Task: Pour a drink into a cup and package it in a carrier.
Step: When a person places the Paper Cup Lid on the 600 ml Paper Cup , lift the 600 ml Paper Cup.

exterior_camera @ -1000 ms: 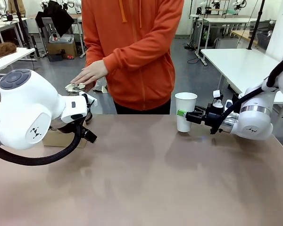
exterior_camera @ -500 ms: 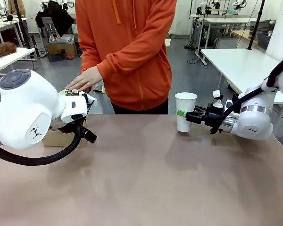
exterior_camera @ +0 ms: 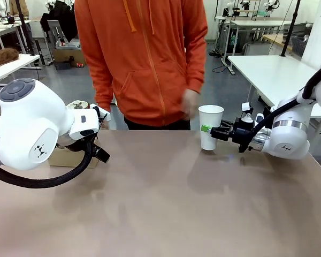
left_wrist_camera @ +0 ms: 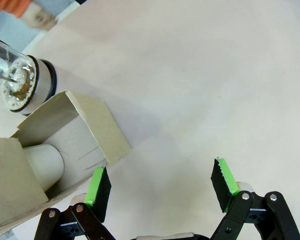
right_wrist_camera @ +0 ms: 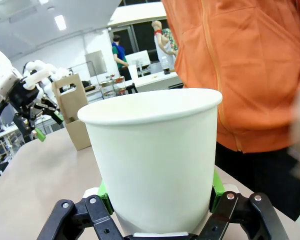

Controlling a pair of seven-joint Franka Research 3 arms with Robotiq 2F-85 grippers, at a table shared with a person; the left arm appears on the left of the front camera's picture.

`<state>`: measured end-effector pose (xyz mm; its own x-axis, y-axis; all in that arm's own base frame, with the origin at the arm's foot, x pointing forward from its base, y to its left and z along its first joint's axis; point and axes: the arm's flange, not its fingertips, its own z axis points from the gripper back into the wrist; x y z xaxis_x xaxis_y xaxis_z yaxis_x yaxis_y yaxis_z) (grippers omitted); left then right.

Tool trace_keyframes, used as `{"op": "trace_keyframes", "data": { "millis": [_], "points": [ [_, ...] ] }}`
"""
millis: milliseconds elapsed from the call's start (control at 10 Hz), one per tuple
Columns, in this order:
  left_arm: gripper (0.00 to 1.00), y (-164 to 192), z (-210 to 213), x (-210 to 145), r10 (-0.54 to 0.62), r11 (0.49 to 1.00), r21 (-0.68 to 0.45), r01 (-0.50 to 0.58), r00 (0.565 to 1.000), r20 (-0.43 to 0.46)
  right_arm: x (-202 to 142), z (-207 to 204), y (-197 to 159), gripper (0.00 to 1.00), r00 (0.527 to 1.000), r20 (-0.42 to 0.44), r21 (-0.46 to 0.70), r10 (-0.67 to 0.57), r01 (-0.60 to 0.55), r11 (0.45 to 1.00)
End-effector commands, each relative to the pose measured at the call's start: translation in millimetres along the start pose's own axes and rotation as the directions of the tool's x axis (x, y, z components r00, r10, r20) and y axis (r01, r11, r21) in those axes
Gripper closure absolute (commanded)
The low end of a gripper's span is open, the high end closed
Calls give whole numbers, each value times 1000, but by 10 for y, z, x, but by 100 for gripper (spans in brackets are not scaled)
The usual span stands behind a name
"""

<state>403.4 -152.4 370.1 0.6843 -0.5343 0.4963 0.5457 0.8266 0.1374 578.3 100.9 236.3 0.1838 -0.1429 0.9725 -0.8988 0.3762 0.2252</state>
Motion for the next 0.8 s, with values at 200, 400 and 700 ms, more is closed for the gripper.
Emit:
{"op": "trace_keyframes", "data": {
  "millis": [200, 400, 700],
  "points": [
    [0, 1, 4, -1, 0, 1000, -2, 0, 1000, 1, 39, -23, 48, 19, 1000, 4, 4, 11, -11, 1000],
    [0, 1, 4, -1, 0, 1000, -2, 0, 1000, 1, 39, -23, 48, 19, 1000, 4, 4, 11, -11, 1000],
    [0, 1, 4, -1, 0, 1000, -2, 0, 1000, 1, 39, -23, 48, 19, 1000, 4, 4, 11, -11, 1000]
  ]
}}
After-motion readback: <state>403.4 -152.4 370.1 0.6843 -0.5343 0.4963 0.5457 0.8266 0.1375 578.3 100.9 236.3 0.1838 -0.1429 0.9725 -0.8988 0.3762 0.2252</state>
